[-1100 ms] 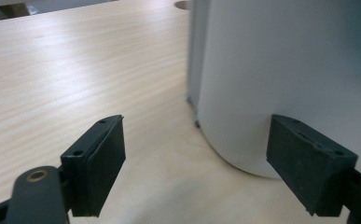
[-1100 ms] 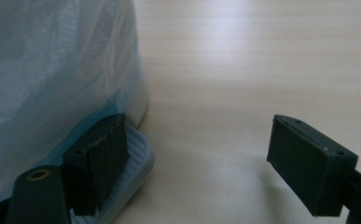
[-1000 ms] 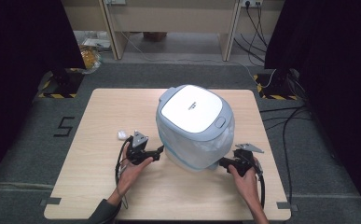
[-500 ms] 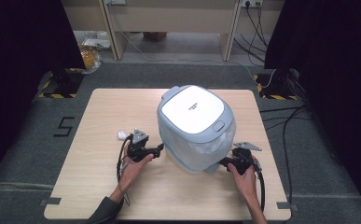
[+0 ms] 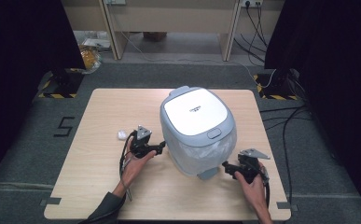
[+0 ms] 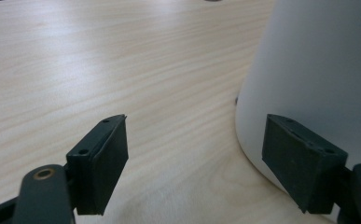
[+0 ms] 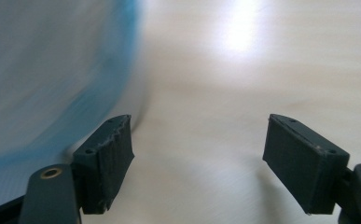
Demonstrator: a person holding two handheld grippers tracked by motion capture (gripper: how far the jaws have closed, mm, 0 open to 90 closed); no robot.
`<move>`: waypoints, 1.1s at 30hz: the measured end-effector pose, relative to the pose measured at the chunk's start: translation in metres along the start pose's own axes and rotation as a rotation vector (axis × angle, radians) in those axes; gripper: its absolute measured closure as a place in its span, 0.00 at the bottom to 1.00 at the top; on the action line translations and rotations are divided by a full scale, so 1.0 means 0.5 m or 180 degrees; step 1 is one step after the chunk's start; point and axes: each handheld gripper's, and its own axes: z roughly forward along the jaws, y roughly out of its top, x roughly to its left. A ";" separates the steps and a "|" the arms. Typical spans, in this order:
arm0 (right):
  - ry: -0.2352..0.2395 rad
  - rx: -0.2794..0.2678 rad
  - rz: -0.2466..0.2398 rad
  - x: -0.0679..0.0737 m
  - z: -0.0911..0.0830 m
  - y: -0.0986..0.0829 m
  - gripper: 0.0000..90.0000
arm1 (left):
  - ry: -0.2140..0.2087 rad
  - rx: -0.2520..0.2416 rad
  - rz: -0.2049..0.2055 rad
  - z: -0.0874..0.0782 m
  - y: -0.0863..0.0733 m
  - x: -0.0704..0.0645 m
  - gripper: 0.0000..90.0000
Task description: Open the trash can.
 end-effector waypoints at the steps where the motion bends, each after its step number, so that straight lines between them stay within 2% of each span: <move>1: 0.0046 -0.0092 0.0116 -0.021 0.006 0.017 0.26 | 0.0070 0.0015 0.0087 -0.005 -0.008 -0.013 0.27; 3: 0.0103 -0.0110 0.0133 -0.025 0.011 0.026 0.26 | 0.0071 0.0024 0.0099 -0.007 -0.010 -0.017 0.27; 5: 0.0255 -0.0111 0.0032 -0.024 0.027 0.044 0.24 | 0.0012 0.0010 0.0049 -0.013 -0.016 -0.021 0.27; 6: 0.0376 -0.0081 -0.0059 -0.021 0.043 0.058 0.31 | -0.0020 0.0004 0.0030 -0.018 -0.021 -0.024 0.27; 7: 0.0385 -0.0078 -0.0087 -0.022 0.047 0.062 0.33 | -0.0005 0.0001 0.0023 -0.019 -0.021 -0.026 0.28; 8: 0.0385 -0.0078 -0.0087 -0.022 0.047 0.062 0.33 | -0.0005 0.0001 0.0023 -0.019 -0.021 -0.026 0.28; 10: 0.0492 -0.0032 -0.0036 -0.025 0.046 0.059 0.37 | 0.0004 -0.0014 0.0017 -0.012 -0.016 -0.029 0.30; 16: 0.0474 -0.0078 -0.0002 -0.019 0.020 0.035 0.44 | -0.0002 -0.0022 -0.0015 0.018 0.004 -0.034 0.38; 21: 0.0449 -0.0106 0.0046 -0.007 0.002 0.017 0.45 | 0.0005 -0.0001 -0.0049 0.036 0.016 -0.033 0.39; 22: 0.0425 -0.0127 0.0102 0.001 -0.003 0.009 0.45 | 0.0003 0.0011 -0.0053 0.040 0.020 -0.031 0.40; 23: 0.0419 -0.0134 0.0100 0.003 -0.004 0.007 0.45 | -0.0007 0.0023 -0.0109 0.048 0.026 -0.031 0.43; 25: 0.0453 -0.0125 0.0094 0.008 -0.005 0.005 0.44 | 0.0008 0.0052 -0.0139 0.056 0.035 -0.033 0.50; 26: 0.0453 -0.0125 0.0094 0.008 -0.005 0.005 0.44 | 0.0008 0.0052 -0.0139 0.056 0.035 -0.033 0.51; 27: 0.0430 -0.0110 0.0105 0.013 -0.006 0.004 0.42 | 0.0041 0.0075 -0.0084 0.062 0.043 -0.034 0.50; 29: 0.0345 -0.0117 0.0111 0.018 -0.008 0.002 0.38 | 0.0046 0.0085 -0.0059 0.066 0.046 -0.028 0.46; 30: 0.0280 -0.0083 0.0065 0.020 -0.009 0.001 0.32 | 0.0046 0.0085 -0.0059 0.066 0.046 -0.028 0.40; 31: 0.0223 -0.0024 0.0038 0.024 -0.010 -0.002 0.25 | 0.0008 0.0109 -0.0105 0.064 0.044 -0.014 0.32; 32: 0.0223 -0.0024 0.0038 0.024 -0.010 -0.002 0.25 | 0.0008 0.0109 -0.0105 0.064 0.044 -0.014 0.23; 33: 0.0170 -0.0007 0.0029 0.026 -0.013 -0.006 0.24 | -0.0030 0.0102 -0.0164 0.061 0.042 -0.007 0.23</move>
